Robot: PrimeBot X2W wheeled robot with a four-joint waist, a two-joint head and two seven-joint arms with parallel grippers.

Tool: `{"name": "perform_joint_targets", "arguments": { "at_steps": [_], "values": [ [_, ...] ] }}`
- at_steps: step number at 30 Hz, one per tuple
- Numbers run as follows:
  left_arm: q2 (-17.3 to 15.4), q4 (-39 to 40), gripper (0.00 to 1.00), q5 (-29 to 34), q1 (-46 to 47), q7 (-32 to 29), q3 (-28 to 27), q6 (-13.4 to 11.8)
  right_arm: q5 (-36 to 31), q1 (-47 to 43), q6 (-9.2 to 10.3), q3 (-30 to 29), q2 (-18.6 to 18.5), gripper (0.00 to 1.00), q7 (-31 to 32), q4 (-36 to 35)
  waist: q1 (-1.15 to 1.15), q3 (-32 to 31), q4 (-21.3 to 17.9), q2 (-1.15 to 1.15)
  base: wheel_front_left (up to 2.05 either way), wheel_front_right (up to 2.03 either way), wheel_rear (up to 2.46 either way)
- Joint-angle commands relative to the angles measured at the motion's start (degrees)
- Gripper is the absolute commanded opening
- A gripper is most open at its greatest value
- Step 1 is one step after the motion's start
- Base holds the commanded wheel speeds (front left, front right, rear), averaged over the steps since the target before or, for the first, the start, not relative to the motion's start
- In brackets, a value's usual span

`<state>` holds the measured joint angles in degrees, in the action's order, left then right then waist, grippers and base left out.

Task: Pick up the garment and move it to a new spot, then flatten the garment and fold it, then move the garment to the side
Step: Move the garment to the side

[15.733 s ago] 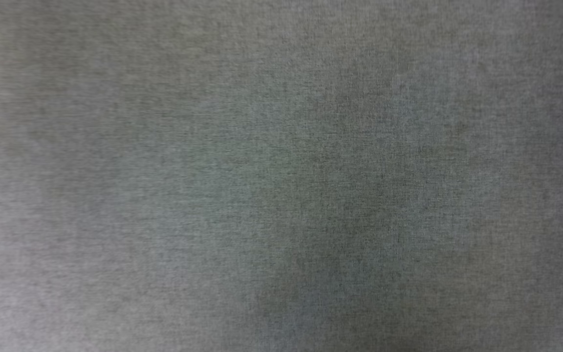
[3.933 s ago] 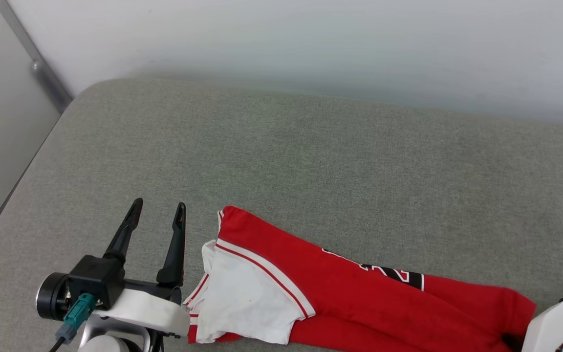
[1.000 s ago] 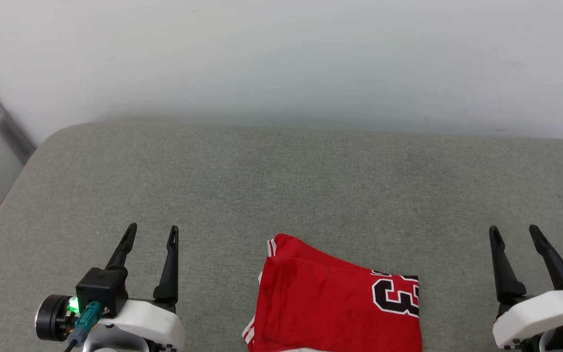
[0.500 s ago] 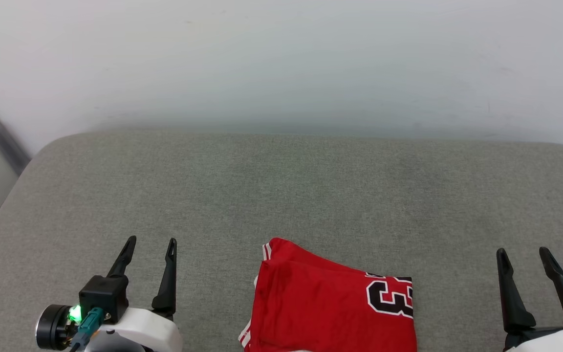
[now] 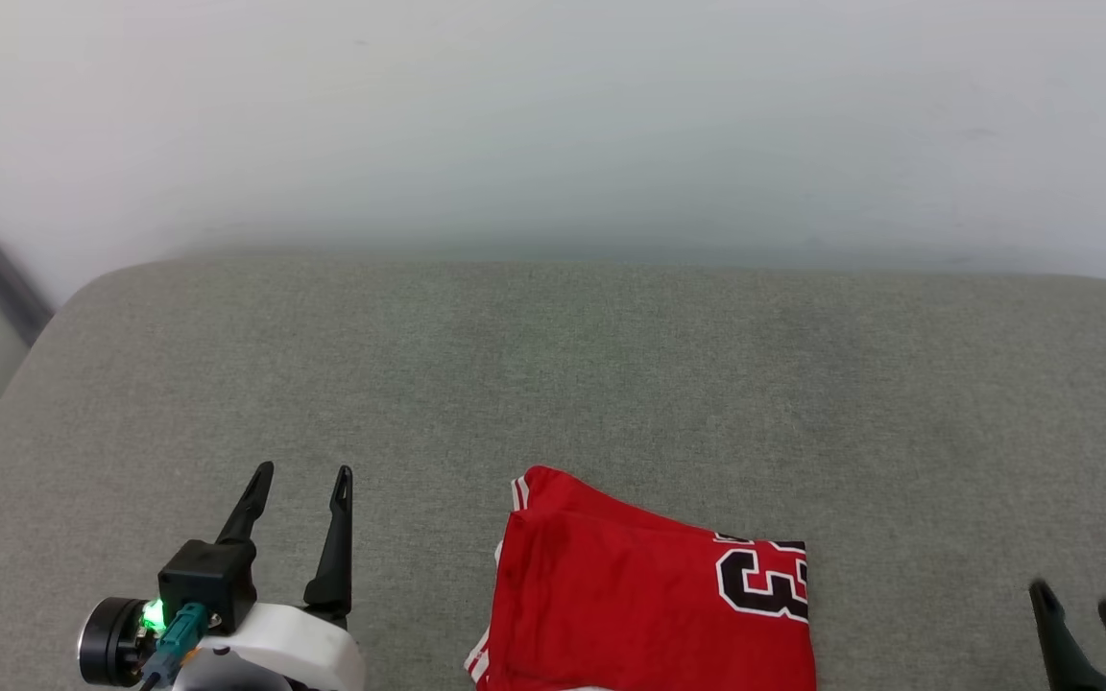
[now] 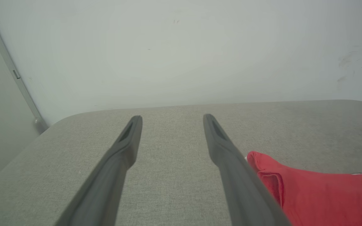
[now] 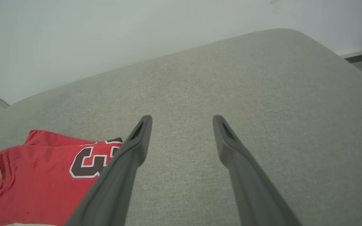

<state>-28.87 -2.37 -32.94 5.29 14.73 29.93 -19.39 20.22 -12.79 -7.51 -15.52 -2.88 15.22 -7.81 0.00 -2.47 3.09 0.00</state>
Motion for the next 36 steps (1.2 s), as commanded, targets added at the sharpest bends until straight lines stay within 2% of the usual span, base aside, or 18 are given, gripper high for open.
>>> {"name": "perform_joint_targets", "arguments": {
  "at_steps": [1, 7, 11, 14, 18, 27, 28, 29, 30, 36],
  "values": [
    [0.1, 0.2, 1.00, 0.3, 0.6, 0.2, -0.1, 0.1, 2.1, 0.6, 0.03, -1.3, 0.0, 1.00, 2.0, 1.5, 0.00, 0.2, 0.2, 0.00, 0.00, 0.00, 0.00],
    [0.8, 1.3, 1.00, 1.0, 1.4, 0.3, 0.2, 0.6, 11.0, 3.3, 0.02, -6.4, 0.0, 1.00, 20.7, 11.8, 0.00, 1.1, 2.2, 0.00, 0.00, 0.00, 0.00],
    [1.2, 1.7, 1.00, 1.4, 2.2, 0.4, 0.5, 1.2, 19.6, 6.1, 0.02, -5.5, 0.0, 1.00, 28.6, 17.5, 0.00, 1.8, 4.0, 0.00, 0.00, 0.00, 0.00],
    [1.6, 1.7, 1.00, 1.5, 2.9, 0.4, 0.9, 1.6, 24.8, 8.2, 0.03, -2.5, 0.0, 1.00, 30.4, 20.7, 0.00, 2.5, 5.2, 0.00, 0.00, 0.00, 0.00],
    [1.9, 2.1, 1.00, 1.8, 4.1, 0.3, 1.3, 2.0, 28.4, 11.6, 0.03, 2.0, 0.0, 1.00, 30.0, 23.9, 0.00, 3.9, 6.5, 0.00, 0.00, 0.00, 0.00],
    [1.7, 2.1, 1.00, 2.1, 5.5, 0.4, 0.8, 2.0, 32.4, 16.4, 0.03, 8.8, -0.7, 1.00, 27.3, 27.4, 0.00, 5.6, 7.4, 0.00, 0.00, 0.00, 0.00],
    [1.8, 2.1, 1.00, 2.1, 5.5, 0.4, 0.7, 1.9, 32.4, 16.7, 0.03, 9.5, -1.2, 0.45, 26.9, 27.4, 0.00, 5.5, 7.4, 0.00, 0.00, 0.00, 0.00],
    [1.8, 2.0, 1.00, 2.2, 5.4, 0.4, 0.6, 1.9, 32.5, 16.9, 0.03, 10.2, -1.8, 0.16, 26.6, 27.5, 0.00, 5.4, 7.4, 0.00, 0.00, 0.00, 0.00],
    [1.9, 2.0, 1.00, 2.2, 5.4, 0.4, 0.6, 1.8, 32.8, 17.2, 0.02, 10.8, -2.2, 0.00, 26.2, 27.4, 0.00, 5.3, 7.4, 0.00, 0.00, 0.00, 0.00],
    [2.1, 1.6, 1.00, 2.2, 4.0, 0.5, 0.4, 1.3, 32.1, 17.2, 0.03, 15.4, -6.1, 0.00, 23.5, 24.6, 0.00, 3.5, 6.3, 0.00, 0.00, 0.00, 0.00]
  ]
}}
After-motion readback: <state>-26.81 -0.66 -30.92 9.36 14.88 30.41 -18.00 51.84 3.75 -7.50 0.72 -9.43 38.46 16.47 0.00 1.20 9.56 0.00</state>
